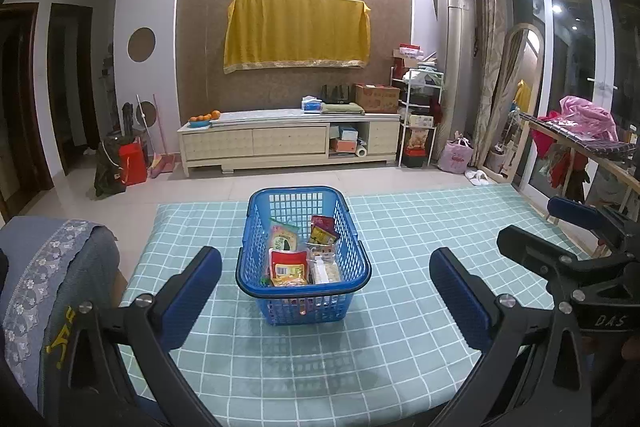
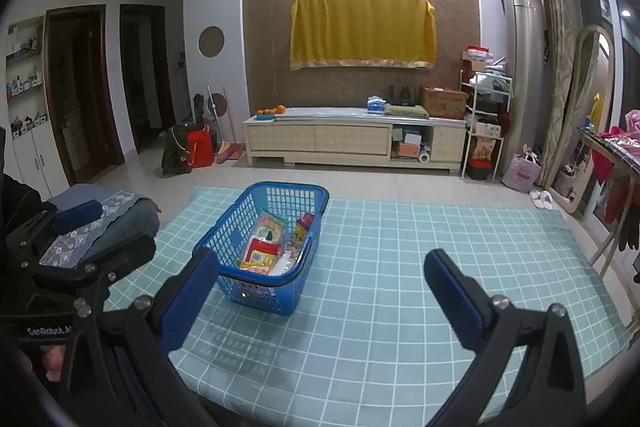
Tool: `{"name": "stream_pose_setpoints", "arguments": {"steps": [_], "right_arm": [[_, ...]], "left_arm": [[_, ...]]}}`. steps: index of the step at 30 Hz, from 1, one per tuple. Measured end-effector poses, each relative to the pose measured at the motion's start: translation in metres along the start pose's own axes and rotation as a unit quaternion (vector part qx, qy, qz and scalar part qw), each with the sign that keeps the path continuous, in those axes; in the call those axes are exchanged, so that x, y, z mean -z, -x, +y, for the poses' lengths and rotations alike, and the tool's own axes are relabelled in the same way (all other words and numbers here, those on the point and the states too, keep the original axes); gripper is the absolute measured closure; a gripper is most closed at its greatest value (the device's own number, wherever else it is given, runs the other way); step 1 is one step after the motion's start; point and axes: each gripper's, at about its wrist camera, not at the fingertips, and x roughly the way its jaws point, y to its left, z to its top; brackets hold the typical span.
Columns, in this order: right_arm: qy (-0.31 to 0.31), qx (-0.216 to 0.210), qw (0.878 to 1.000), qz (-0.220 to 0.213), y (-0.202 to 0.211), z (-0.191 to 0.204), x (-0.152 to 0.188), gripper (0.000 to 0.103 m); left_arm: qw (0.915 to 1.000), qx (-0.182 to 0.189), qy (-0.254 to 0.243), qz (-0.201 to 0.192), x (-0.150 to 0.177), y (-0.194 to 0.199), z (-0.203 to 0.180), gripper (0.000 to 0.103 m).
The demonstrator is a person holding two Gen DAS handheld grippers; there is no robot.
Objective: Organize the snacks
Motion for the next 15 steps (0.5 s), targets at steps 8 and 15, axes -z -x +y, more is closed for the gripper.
{"name": "stream_pose_setpoints", "arguments": {"steps": [8, 15], "right_arm": [[0.004, 0.001, 1.000, 0.001, 0.0007, 0.0016, -0.0010, 0.000], [0.006, 0.000, 1.000, -0.001, 0.0021, 0.0014, -0.0018, 0.000]], "left_arm": [[1.0000, 0.001, 0.003, 0.003, 0.0001, -0.0001, 0.0009, 0.000], [0.9999, 0.007, 0.007, 0.004, -0.0005, 0.0029, -0.0001, 0.000]]}}
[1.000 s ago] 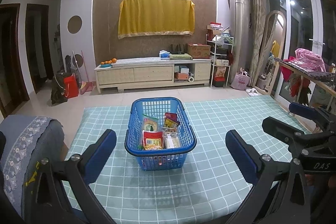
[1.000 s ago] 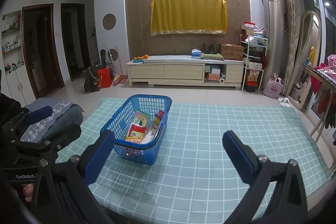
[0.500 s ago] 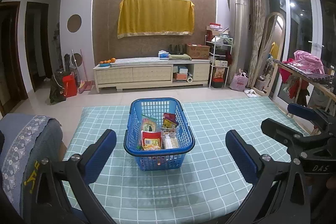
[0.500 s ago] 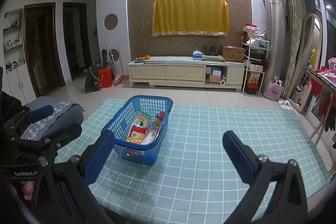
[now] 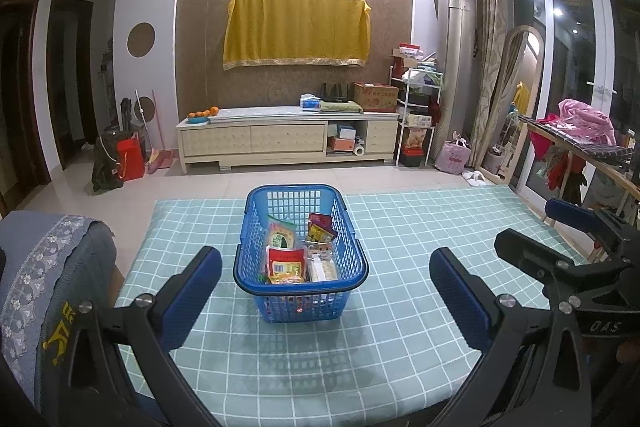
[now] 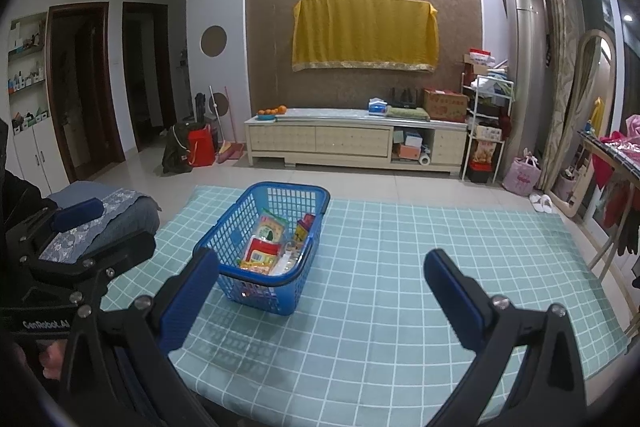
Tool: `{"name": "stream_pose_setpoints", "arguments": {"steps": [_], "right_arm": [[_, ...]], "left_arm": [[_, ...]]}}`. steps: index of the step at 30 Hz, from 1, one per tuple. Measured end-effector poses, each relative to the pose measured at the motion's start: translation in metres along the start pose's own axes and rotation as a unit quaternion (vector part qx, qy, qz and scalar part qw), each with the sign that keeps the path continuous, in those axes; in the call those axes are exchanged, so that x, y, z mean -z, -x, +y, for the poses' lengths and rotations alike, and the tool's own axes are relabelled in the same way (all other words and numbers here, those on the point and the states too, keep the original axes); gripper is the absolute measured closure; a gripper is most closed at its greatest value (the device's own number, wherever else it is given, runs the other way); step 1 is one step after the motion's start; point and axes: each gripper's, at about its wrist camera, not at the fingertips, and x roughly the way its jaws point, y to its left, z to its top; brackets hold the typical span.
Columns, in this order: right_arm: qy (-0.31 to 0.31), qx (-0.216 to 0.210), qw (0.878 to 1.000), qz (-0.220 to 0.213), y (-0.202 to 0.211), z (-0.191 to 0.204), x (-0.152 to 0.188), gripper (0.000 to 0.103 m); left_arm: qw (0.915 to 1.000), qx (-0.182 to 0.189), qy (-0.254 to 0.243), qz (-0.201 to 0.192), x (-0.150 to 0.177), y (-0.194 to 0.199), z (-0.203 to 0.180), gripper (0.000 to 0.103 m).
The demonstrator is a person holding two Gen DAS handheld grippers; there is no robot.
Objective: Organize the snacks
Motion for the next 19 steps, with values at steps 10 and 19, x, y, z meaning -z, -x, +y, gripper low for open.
{"name": "stream_pose_setpoints", "arguments": {"steps": [10, 19], "right_arm": [[0.001, 0.001, 1.000, 0.000, 0.0004, -0.0008, -0.0004, 0.000], [0.002, 0.003, 1.000, -0.001, 0.0012, 0.0001, 0.0004, 0.000]], "left_arm": [[1.0000, 0.001, 0.001, 0.000, -0.0001, 0.0012, -0.0007, 0.000], [1.0000, 0.003, 0.003, 0.004, 0.0012, 0.0005, -0.0003, 0.000]]}}
